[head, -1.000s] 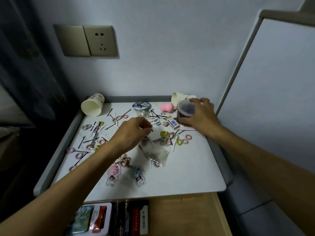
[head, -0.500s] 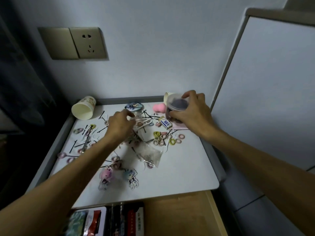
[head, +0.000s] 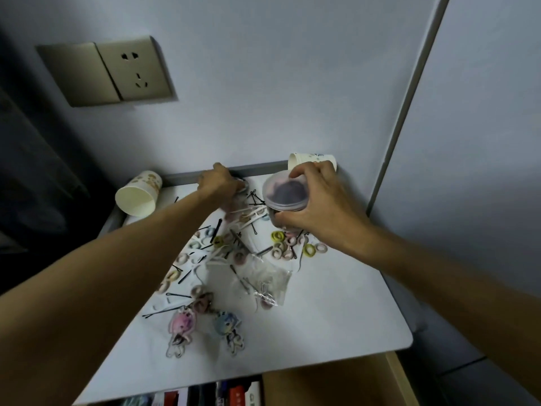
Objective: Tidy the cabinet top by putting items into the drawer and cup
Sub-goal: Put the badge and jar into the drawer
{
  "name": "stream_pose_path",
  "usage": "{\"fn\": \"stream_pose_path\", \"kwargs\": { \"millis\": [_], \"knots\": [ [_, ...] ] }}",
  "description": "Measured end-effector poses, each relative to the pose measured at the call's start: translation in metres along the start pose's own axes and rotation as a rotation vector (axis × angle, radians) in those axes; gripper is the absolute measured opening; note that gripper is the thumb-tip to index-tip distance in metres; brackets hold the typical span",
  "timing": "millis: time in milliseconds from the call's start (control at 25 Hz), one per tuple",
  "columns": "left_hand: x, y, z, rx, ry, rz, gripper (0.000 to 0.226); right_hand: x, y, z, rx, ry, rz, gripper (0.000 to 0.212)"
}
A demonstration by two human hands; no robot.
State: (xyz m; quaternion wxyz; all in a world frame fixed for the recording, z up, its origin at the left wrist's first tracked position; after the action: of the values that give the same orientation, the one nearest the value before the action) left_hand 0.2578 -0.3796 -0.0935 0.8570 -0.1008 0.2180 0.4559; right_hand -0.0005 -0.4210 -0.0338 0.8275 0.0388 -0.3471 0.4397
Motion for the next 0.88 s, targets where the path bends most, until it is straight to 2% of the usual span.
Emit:
{"fn": "stream_pose_path", "kwargs": {
  "millis": [80, 240, 320, 440, 520, 640, 800, 880],
  "knots": [
    [-0.002, -0.001, -0.003, -0.011, 0.059, 0.009, 0.059, 0.000, 0.004, -0.003, 0.005, 0.006, 0.034, 0.069],
    [-0.003, 0.010, 0.012, -0.230, 0.280, -0.044, 0.035, 0.008, 0.015, 0.000, -0.006, -0.014, 0.082, 0.066],
    [-0.004, 0.023, 0.022, -0.249, 0.394, -0.040, 0.024, 0.012, 0.020, 0.002, -0.012, -0.025, 0.088, 0.069],
    [-0.005, 0.051, 0.046, -0.230, 0.626, 0.014, 0.029, 0.025, 0.030, 0.007, -0.022, -0.024, 0.096, 0.075],
    [-0.002, 0.085, 0.066, -0.108, 0.928, 0.040, 0.032, 0.040, 0.043, 0.008, -0.008, -0.077, 0.096, 0.081],
    [0.012, 0.166, 0.089, 0.221, 1.268, 0.107, 0.023, 0.061, 0.073, -0.002, 0.065, -0.176, 0.081, 0.091],
    [0.065, 0.278, 0.097, 0.460, 1.309, 0.211, 0.020, 0.093, 0.130, -0.026, 0.126, -0.208, 0.098, 0.097],
    [0.089, 0.326, 0.096, 0.549, 1.334, 0.253, 0.033, 0.113, 0.161, -0.044, 0.162, -0.198, 0.125, 0.096]
  ]
}}
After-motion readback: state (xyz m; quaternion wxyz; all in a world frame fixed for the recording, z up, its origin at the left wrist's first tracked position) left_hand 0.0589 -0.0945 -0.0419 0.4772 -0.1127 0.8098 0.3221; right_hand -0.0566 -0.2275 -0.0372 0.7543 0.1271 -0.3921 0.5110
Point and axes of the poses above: each hand's wrist, its own y-axis away from the middle knuckle, its own z-axis out of the back of the hand, x = y × z, the point moved 5 cm from there along -y, towards the middle knuckle, and after that the axes turned 3 degrees about -z, right-handed, at the moved point
